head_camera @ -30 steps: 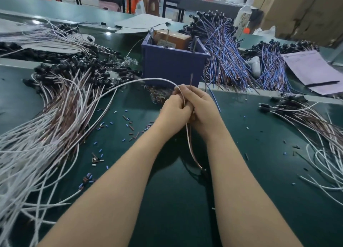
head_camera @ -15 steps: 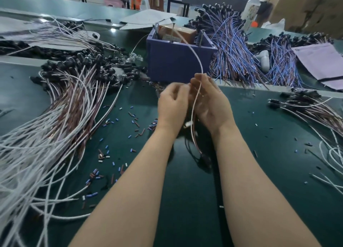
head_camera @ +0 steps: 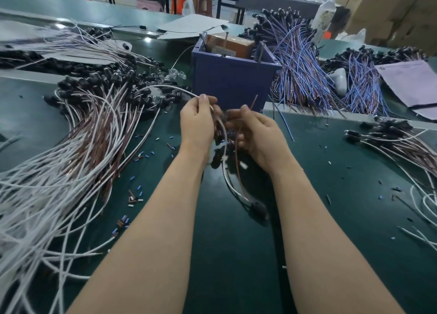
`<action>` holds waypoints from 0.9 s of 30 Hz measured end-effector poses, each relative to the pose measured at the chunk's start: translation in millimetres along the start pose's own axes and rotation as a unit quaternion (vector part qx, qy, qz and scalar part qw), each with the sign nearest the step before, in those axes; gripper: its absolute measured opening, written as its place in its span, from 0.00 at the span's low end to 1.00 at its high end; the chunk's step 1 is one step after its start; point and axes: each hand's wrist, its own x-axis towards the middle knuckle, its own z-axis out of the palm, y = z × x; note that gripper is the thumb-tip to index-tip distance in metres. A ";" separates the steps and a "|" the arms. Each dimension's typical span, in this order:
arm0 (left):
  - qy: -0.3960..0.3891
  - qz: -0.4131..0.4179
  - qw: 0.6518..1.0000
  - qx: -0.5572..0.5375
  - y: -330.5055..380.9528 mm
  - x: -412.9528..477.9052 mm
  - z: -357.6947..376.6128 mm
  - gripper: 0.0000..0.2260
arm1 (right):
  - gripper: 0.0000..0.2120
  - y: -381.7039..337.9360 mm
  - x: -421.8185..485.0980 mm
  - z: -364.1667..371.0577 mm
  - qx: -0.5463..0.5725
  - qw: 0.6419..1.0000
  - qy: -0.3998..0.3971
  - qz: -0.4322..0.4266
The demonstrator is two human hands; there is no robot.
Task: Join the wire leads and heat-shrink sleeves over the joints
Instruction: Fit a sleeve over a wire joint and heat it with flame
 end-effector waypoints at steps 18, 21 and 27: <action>-0.263 0.046 0.919 0.291 1.2 -10.2 -2.4 0.20 | 0.11 0.2 2.5 -1.2 0.072 0.997 0.013 -0.027; -0.170 0.052 0.943 0.280 -1.2 -4.5 -2.5 0.15 | 0.11 2.3 4.2 -0.2 0.047 0.998 0.018 -0.030; -0.121 0.077 0.961 0.235 -1.9 1.3 -1.7 0.05 | 0.08 4.7 2.5 4.8 -0.126 0.990 0.003 -0.063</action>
